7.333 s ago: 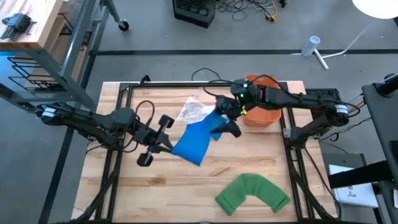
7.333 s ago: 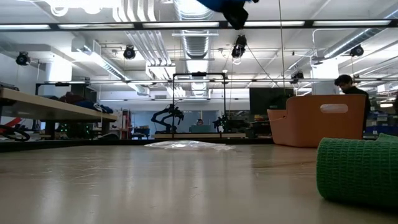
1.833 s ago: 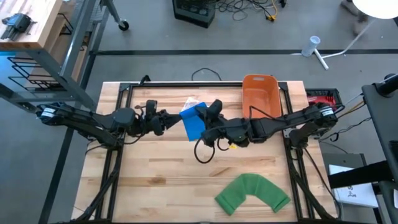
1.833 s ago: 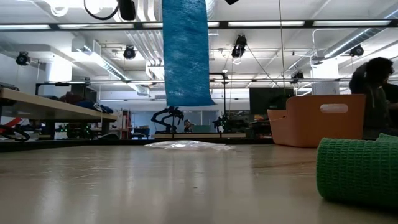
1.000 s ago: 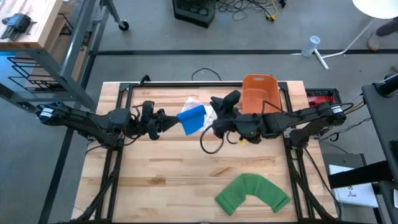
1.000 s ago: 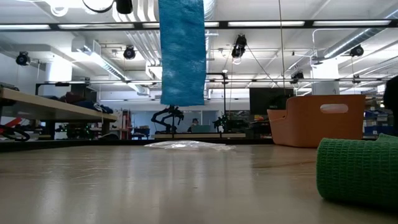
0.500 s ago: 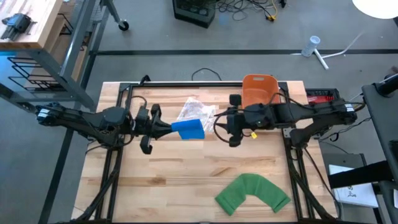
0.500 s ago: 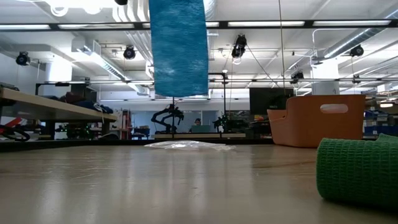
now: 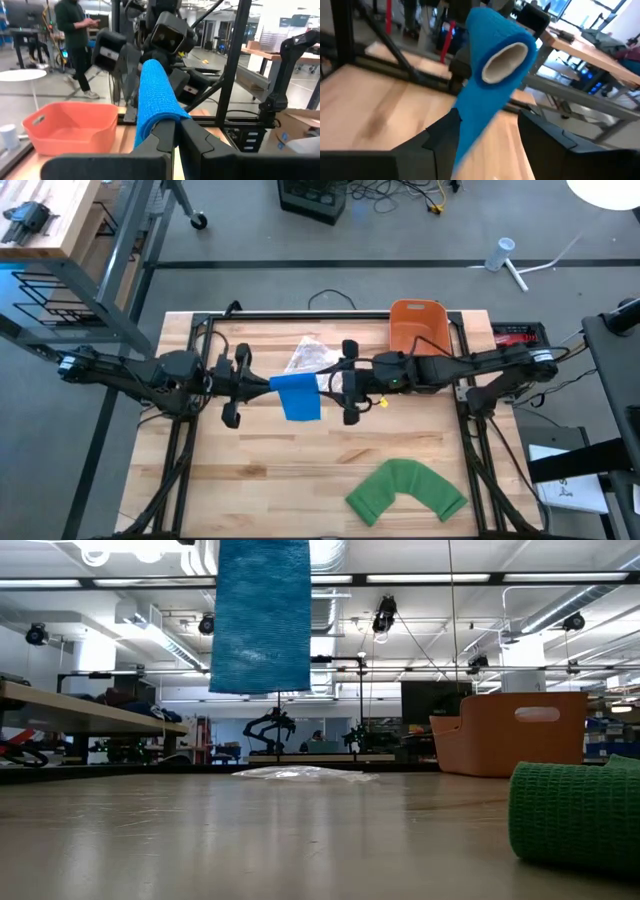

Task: Roll bandage
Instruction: Roll the blue bandage

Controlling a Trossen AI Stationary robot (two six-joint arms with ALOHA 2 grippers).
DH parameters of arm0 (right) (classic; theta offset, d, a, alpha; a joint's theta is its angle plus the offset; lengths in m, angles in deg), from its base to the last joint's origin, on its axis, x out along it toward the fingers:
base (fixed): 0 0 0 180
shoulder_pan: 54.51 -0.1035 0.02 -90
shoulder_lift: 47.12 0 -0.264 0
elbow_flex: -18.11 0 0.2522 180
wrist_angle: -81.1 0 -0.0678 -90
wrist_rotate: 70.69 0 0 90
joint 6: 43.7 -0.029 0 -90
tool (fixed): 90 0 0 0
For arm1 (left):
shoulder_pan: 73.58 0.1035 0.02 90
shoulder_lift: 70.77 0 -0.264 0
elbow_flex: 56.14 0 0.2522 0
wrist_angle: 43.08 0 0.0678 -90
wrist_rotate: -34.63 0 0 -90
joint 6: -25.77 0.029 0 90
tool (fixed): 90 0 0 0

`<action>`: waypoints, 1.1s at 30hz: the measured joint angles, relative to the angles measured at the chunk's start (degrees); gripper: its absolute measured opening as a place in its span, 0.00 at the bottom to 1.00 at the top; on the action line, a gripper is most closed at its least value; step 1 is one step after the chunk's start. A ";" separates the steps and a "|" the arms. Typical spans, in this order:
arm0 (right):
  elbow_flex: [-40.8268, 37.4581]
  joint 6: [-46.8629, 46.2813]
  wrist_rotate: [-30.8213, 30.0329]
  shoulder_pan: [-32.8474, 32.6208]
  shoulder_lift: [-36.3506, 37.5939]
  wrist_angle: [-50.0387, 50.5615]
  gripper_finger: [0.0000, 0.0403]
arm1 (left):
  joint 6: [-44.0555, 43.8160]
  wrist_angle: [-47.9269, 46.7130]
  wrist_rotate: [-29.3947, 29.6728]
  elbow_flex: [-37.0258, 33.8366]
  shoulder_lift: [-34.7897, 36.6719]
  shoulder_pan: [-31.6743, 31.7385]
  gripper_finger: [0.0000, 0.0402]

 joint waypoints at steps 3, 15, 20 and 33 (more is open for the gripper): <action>0.00 -2.67 3.38 1.05 -2.48 -3.08 0.48 | 1.97 -0.42 0.02 0.37 0.37 0.02 0.01; -0.02 -5.09 4.62 3.11 -9.10 -13.77 0.23 | 1.25 -4.72 -2.25 3.78 0.55 -0.37 0.01; -0.02 -3.13 4.81 3.62 -9.09 -15.29 0.02 | 0.62 -4.52 -5.72 5.01 0.51 -0.61 0.01; 0.00 -1.63 5.25 6.96 -7.65 -15.04 0.00 | -0.52 1.65 -8.98 5.29 0.09 -4.65 0.00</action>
